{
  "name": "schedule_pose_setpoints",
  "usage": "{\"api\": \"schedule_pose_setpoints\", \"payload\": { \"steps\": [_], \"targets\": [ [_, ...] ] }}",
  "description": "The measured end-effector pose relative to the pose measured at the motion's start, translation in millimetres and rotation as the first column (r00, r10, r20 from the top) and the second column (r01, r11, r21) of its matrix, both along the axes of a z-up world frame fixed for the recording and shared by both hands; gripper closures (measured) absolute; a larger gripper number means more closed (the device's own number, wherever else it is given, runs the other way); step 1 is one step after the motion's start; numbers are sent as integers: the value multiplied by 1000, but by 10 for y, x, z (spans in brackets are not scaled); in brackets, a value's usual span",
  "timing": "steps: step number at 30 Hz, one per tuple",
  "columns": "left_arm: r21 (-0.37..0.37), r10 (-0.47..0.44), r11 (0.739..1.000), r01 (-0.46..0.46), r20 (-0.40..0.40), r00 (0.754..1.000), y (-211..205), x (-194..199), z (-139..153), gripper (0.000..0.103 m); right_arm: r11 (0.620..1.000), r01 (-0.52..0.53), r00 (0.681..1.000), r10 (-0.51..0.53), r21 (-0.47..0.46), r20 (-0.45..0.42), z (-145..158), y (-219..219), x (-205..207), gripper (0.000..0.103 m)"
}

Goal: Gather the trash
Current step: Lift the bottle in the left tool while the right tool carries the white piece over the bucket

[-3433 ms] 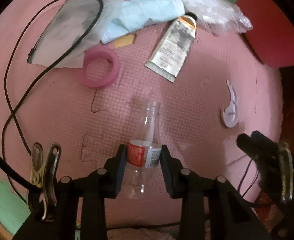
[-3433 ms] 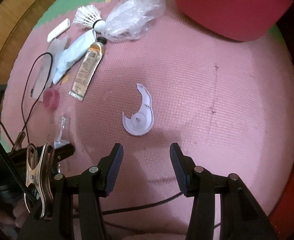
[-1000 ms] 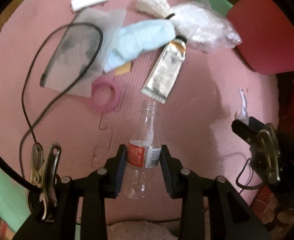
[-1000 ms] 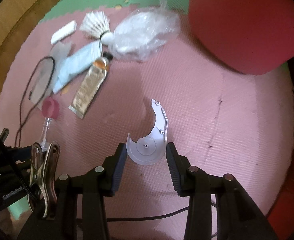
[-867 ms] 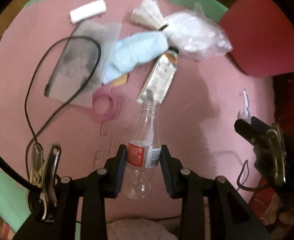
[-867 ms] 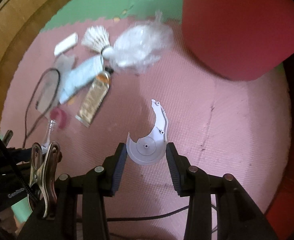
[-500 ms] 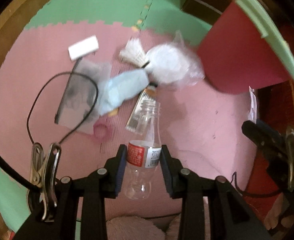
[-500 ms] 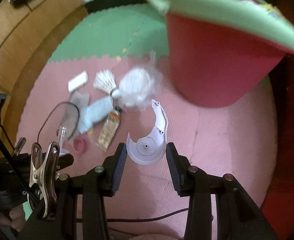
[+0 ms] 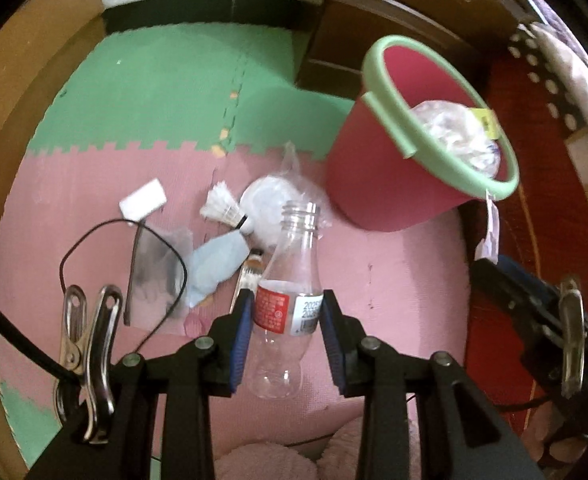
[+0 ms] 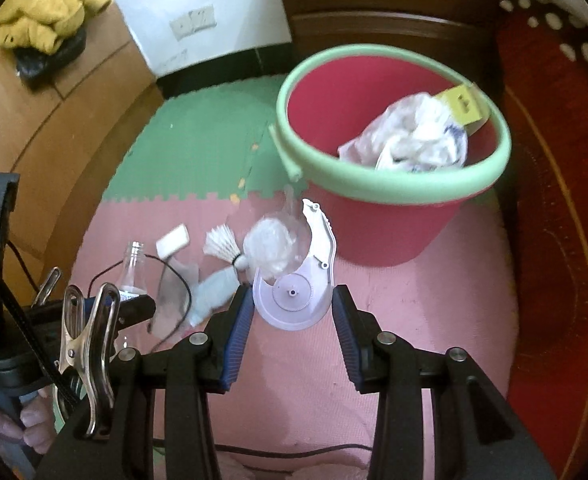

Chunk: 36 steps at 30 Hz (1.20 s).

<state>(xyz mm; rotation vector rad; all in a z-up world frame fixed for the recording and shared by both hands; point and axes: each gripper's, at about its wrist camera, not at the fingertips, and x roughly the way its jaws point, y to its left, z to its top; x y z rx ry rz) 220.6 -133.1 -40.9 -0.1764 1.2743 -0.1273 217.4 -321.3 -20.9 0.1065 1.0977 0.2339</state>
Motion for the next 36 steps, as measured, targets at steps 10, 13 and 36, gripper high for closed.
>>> {"api": "schedule_pose_setpoints", "payload": {
  "steps": [10, 13, 36],
  "targets": [
    [-40, 2, 999, 0, 46, 999, 8, 165, 405, 69, 998, 26, 995, -31, 53, 90, 604, 134, 89, 62],
    [-46, 13, 999, -10, 67, 998, -54, 251, 513, 69, 998, 21, 994, -27, 52, 110, 750, 98, 179, 62],
    [-32, -88, 995, 95, 169, 982, -1023, 1150, 992, 69, 994, 77, 994, -82, 71, 66, 631, -775, 821, 62]
  ]
}}
